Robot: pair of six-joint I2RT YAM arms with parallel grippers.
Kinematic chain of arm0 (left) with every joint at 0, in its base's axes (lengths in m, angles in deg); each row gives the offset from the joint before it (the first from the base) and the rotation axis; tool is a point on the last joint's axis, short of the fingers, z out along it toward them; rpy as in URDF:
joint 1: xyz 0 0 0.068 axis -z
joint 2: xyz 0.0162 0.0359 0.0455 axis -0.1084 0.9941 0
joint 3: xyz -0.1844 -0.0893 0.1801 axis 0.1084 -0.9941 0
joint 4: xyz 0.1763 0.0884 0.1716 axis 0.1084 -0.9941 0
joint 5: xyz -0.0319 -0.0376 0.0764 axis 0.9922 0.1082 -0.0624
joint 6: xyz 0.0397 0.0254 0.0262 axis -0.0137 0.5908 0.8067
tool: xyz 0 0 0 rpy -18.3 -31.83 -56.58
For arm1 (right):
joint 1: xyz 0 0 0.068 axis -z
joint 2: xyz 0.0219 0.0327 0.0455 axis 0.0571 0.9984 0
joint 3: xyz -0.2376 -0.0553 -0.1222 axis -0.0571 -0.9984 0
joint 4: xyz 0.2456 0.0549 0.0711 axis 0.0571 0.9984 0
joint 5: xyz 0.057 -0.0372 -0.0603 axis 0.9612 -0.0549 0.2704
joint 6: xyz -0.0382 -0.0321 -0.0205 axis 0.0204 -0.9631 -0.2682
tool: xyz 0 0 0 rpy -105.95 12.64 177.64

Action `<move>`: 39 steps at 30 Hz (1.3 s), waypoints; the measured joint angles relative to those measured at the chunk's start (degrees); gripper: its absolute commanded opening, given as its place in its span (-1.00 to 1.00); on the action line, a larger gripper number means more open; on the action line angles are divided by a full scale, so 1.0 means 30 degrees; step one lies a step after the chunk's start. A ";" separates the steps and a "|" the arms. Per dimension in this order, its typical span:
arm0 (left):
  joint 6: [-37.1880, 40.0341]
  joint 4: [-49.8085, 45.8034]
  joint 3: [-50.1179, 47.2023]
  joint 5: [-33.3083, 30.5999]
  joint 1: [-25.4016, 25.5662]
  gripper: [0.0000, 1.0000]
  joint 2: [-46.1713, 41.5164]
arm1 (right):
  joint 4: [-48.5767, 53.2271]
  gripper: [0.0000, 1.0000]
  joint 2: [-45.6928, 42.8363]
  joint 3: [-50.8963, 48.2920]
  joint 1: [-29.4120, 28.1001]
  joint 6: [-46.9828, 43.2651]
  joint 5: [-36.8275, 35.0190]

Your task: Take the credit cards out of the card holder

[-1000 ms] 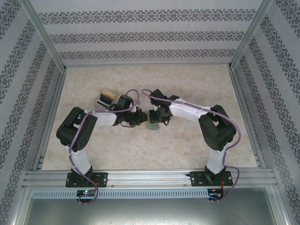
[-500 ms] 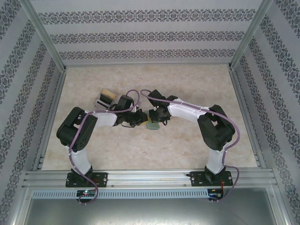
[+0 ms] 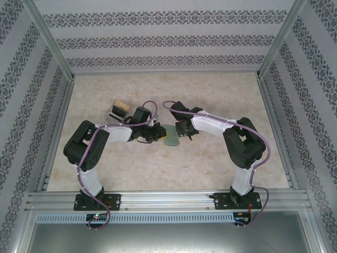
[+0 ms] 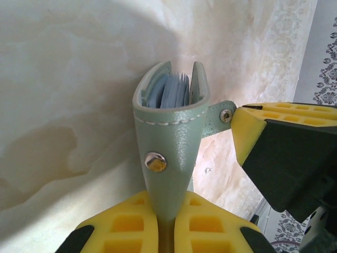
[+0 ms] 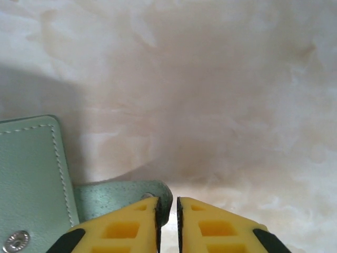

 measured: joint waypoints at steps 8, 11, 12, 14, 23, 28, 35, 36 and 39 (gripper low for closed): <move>0.0670 -0.2739 0.0634 -0.1246 0.0000 -0.06 -0.0576 | -0.1326 -0.20 -0.0998 -0.0743 0.0335 -0.0517 0.3147; 0.1137 -0.4342 0.1202 -0.2229 0.0000 0.18 -0.1107 | -0.1450 -0.23 -0.0933 -0.0699 0.0321 -0.0583 0.3876; 0.1290 -0.4881 0.1406 -0.2659 0.0000 0.25 -0.1384 | -0.1537 -0.25 -0.0896 -0.0692 0.0321 -0.0583 0.4073; 0.1559 -0.5799 0.1712 -0.3570 0.0000 0.36 -0.2011 | -0.1625 -0.29 -0.0801 -0.0678 0.0321 -0.0576 0.4320; 0.2783 -0.9224 0.1851 -0.7213 0.0000 0.83 -0.4605 | -0.1596 -0.50 -0.0350 -0.0546 0.0321 -0.0860 0.4685; 0.3089 -1.0389 0.1829 -0.8954 -0.0022 0.99 -0.5843 | -0.1566 -0.85 -0.0350 -0.0532 0.0321 -0.1035 0.4663; 0.3359 -1.0579 0.0772 -1.0207 -0.0372 0.99 -0.7847 | -0.1566 -0.86 -0.1865 -0.0583 0.0109 -0.1508 0.4714; 0.3366 -1.0622 0.0605 -1.0295 -0.0452 0.99 -0.8021 | -0.1581 -0.86 -0.2419 -0.0576 0.0058 -0.1596 0.4743; 0.3366 -1.0681 0.0189 -1.0440 -0.0794 0.99 -0.8415 | -0.1741 -0.84 -0.4371 -0.0576 -0.0262 -0.1807 0.5348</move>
